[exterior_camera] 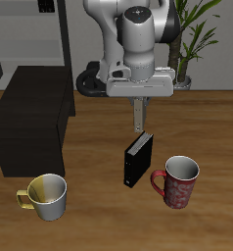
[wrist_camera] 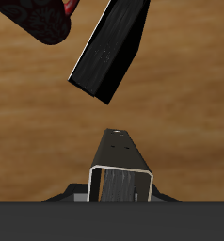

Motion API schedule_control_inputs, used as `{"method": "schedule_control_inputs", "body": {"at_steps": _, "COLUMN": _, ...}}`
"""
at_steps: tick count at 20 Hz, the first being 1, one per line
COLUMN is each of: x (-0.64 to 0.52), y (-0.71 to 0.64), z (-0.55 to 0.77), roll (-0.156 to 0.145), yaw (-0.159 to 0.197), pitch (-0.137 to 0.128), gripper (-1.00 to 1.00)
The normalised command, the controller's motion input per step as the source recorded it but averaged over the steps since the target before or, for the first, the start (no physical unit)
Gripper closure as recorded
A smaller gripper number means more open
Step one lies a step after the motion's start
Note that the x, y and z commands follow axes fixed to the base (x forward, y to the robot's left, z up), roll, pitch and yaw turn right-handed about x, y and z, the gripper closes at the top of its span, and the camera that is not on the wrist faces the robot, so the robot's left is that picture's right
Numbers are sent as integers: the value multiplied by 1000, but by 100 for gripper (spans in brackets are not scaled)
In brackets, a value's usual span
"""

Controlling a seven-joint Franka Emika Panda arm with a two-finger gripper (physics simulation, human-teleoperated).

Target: Place the yellow book upright on top of the shelf

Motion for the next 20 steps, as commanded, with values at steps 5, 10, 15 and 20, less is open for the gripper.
{"method": "schedule_control_inputs", "body": {"at_steps": 5, "x": 29, "y": -577, "z": 473, "roll": -26, "yaw": 60, "pitch": 17, "gripper": 100}}
{"method": "schedule_control_inputs", "body": {"at_steps": 10, "x": -29, "y": -538, "z": 568, "roll": -42, "yaw": 13, "pitch": -8, "gripper": 100}}
{"method": "schedule_control_inputs", "body": {"at_steps": 15, "x": -22, "y": -610, "z": 749, "roll": -64, "yaw": 44, "pitch": -48, "gripper": 100}}
{"method": "schedule_control_inputs", "body": {"at_steps": 20, "x": -50, "y": -499, "z": 592, "roll": -30, "yaw": -20, "pitch": -24, "gripper": 100}}
